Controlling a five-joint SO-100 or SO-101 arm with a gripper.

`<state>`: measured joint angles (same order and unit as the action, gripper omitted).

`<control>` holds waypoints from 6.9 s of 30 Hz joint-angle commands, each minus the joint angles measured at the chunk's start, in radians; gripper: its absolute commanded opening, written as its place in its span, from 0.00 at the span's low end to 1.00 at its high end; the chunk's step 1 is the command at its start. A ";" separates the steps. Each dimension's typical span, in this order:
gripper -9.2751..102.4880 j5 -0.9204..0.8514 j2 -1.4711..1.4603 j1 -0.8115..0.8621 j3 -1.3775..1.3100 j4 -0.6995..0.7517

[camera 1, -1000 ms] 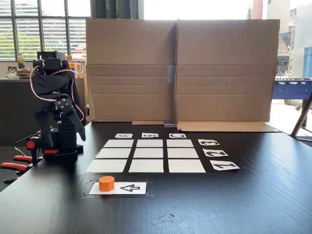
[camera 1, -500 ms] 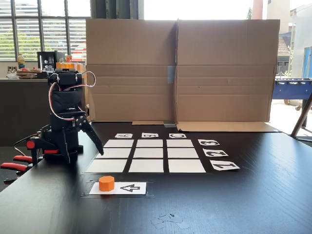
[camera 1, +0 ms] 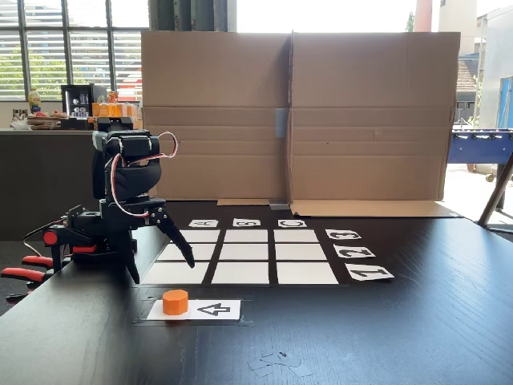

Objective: Pick up the round, orange token and place it in the grid on square A1.

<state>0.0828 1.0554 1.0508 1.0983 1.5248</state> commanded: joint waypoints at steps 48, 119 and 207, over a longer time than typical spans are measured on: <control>0.40 0.100 -0.255 -0.067 -0.224 -0.002; 0.20 0.216 0.163 -0.020 -0.141 0.032; 0.20 0.120 0.799 -0.362 1.215 -0.370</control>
<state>0.1979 1.8561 0.6949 2.3255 1.1674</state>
